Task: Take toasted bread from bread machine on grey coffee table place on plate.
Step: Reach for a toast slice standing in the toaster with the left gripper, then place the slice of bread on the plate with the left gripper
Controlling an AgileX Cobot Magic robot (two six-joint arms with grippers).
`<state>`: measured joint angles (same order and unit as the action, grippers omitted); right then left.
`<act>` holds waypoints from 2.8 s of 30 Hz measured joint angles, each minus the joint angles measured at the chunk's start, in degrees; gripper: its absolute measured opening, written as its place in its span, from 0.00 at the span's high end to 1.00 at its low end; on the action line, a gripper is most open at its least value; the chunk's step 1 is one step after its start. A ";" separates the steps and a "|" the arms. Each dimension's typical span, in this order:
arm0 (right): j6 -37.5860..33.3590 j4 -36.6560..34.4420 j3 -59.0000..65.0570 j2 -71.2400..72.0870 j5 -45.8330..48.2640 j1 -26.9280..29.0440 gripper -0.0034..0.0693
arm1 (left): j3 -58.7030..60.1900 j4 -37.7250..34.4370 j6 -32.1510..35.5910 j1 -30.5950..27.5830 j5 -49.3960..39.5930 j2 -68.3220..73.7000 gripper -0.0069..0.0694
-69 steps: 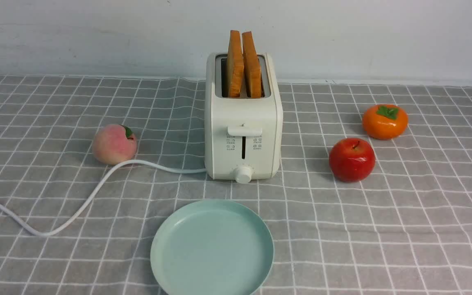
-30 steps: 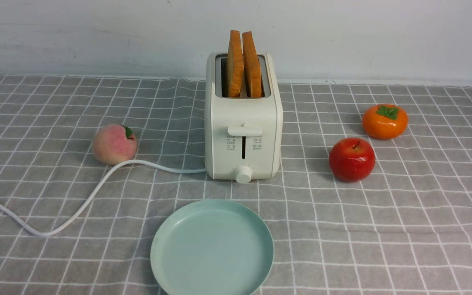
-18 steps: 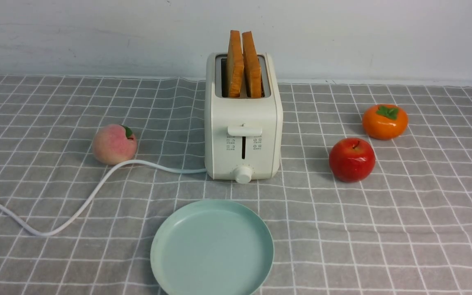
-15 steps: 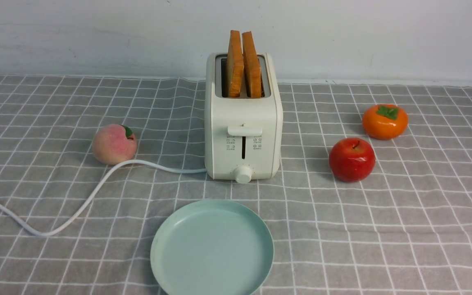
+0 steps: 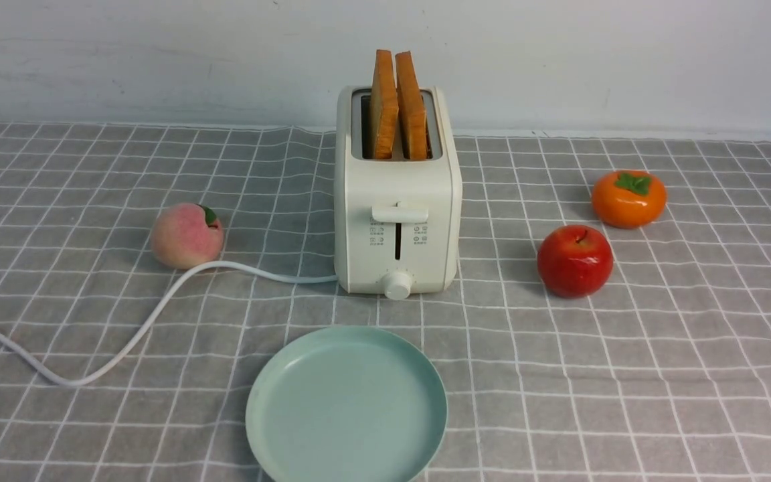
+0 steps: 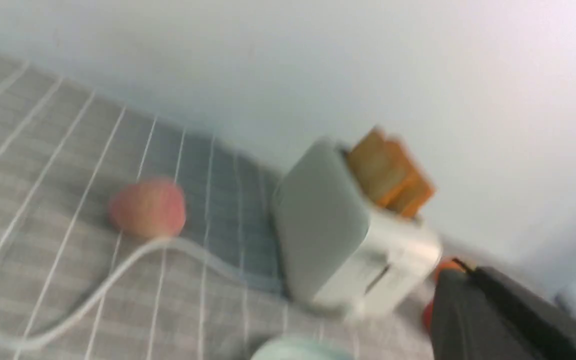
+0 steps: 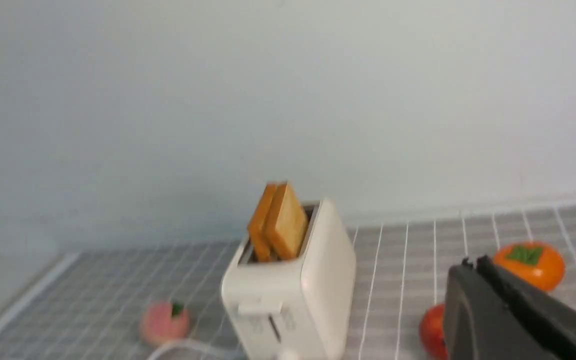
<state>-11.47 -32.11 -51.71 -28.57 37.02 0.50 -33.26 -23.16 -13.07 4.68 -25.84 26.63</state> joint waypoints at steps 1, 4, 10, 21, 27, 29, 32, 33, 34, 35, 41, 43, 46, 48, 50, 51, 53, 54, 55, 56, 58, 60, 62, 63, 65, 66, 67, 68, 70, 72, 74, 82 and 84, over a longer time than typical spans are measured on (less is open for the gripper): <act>-0.14 0.12 -2.77 -3.48 5.17 0.00 0.97 | -2.31 0.14 0.36 0.00 -5.49 5.26 0.93; -0.41 0.86 -5.52 -9.00 13.23 0.00 0.97 | -5.47 0.25 1.46 0.00 -12.03 12.23 0.93; -2.85 2.62 -4.53 -16.05 22.08 0.00 0.96 | -18.41 -8.21 13.81 -0.06 -19.50 29.37 0.93; -3.18 0.78 -3.82 -16.16 22.02 0.00 0.95 | -42.83 -10.56 18.58 11.14 -16.93 49.46 0.93; -3.23 -0.21 -3.76 -16.16 22.02 0.00 0.95 | -52.90 -2.35 14.26 15.86 -8.28 62.16 0.93; -3.23 -0.21 -3.76 -16.16 22.02 0.00 0.95 | -57.02 -0.62 14.20 16.15 -7.14 66.78 0.93; -3.23 -0.23 -3.71 -16.16 22.02 0.00 0.94 | -60.90 0.47 14.21 16.20 -6.78 71.68 0.92; -3.23 -0.34 -3.71 -16.16 22.02 0.00 0.94 | -63.95 0.92 14.19 16.20 -6.69 74.97 0.88; -3.23 -0.44 -3.71 -16.16 22.02 0.00 0.94 | -65.50 1.10 14.14 16.20 -6.64 76.91 0.84; -3.23 -0.44 -3.71 -16.16 22.02 0.00 0.94 | -65.78 1.10 14.14 16.20 -6.64 77.27 0.84; -3.23 -0.44 -3.71 -16.16 21.77 0.00 0.93 | -71.78 1.10 14.07 16.20 -5.69 85.78 0.51; -3.23 -0.44 -3.71 -16.16 21.70 0.00 0.93 | -72.31 0.61 14.07 16.20 -5.26 87.05 0.40; -3.23 -0.44 -3.71 -16.16 21.22 0.00 0.93 | -72.47 0.35 14.07 16.20 -3.43 88.55 0.31; -3.23 -0.49 -3.71 -16.16 20.95 0.00 0.93 | -72.47 0.17 14.07 16.20 -2.41 89.02 0.29; -3.23 -0.48 -3.71 -16.16 20.89 0.00 0.93 | -72.47 0.10 14.07 16.20 -1.07 89.67 0.30; -3.23 -0.48 -3.71 -16.16 20.84 0.00 0.92 | -72.47 0.05 14.07 16.20 -0.19 89.98 0.30; -3.23 -0.48 -3.71 -16.16 20.78 0.00 0.92 | -72.47 0.05 14.07 16.21 1.26 90.42 0.33; -3.23 -0.48 -3.71 -16.16 20.78 0.00 0.92 | -72.53 0.05 14.07 16.21 1.96 90.72 0.34; -3.23 -0.48 -3.71 -16.16 20.74 0.00 0.92 | -72.53 0.05 14.07 16.21 2.13 90.73 0.35; -3.23 -0.48 -3.71 -16.16 20.74 0.00 0.92 | -72.53 0.05 14.07 16.21 2.66 90.98 0.37; -3.23 -0.48 -3.71 -16.16 20.69 0.00 0.92 | -72.53 0.11 14.07 16.21 3.56 91.54 0.48; -3.23 -0.48 -3.71 -16.16 20.66 0.00 0.92 | -72.53 0.11 14.07 16.21 3.87 91.67 0.58; -3.23 -0.48 -3.71 -16.16 20.59 0.00 0.91 | -72.53 0.11 14.07 16.21 4.04 91.60 0.74; -3.23 -0.48 -3.71 -16.16 20.59 0.00 0.91 | -72.53 0.39 14.25 16.21 3.95 91.35 0.79; -3.23 -0.48 -3.71 -16.16 20.59 0.00 0.91 | -72.53 1.22 14.80 16.21 3.38 90.63 0.80; -3.23 -0.48 -3.71 -16.16 20.59 0.00 0.91 | -72.53 2.05 15.38 16.21 2.89 89.91 0.79; -3.23 -0.48 -3.71 -16.16 20.59 0.00 0.91 | -72.53 3.02 15.91 16.21 2.42 89.16 0.78; -3.23 -0.48 -3.71 -16.16 20.54 0.00 0.91 | -72.53 4.15 16.35 16.21 1.72 87.31 0.78; -3.23 -0.48 -3.71 -16.16 20.48 0.00 0.91 | -72.53 5.35 16.36 16.21 0.96 85.22 0.78; -3.23 -0.48 -3.71 -16.16 19.91 0.00 0.91 | -72.53 6.92 16.34 16.09 -0.60 81.36 0.78; -3.23 -0.48 -3.71 -16.16 19.40 0.00 0.91 | -72.53 8.81 15.24 15.90 -3.05 76.40 0.78; -3.23 -0.84 -3.71 -16.16 19.26 0.00 0.90 | -69.02 14.26 6.75 15.17 -19.38 59.64 0.78; -3.23 -0.95 -3.71 -16.16 19.26 0.00 0.90 | -64.47 14.13 5.56 15.17 -19.72 57.43 0.78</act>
<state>-14.70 -33.07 -55.42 -44.74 56.28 0.50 -97.73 -9.03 -7.50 19.85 -45.56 84.06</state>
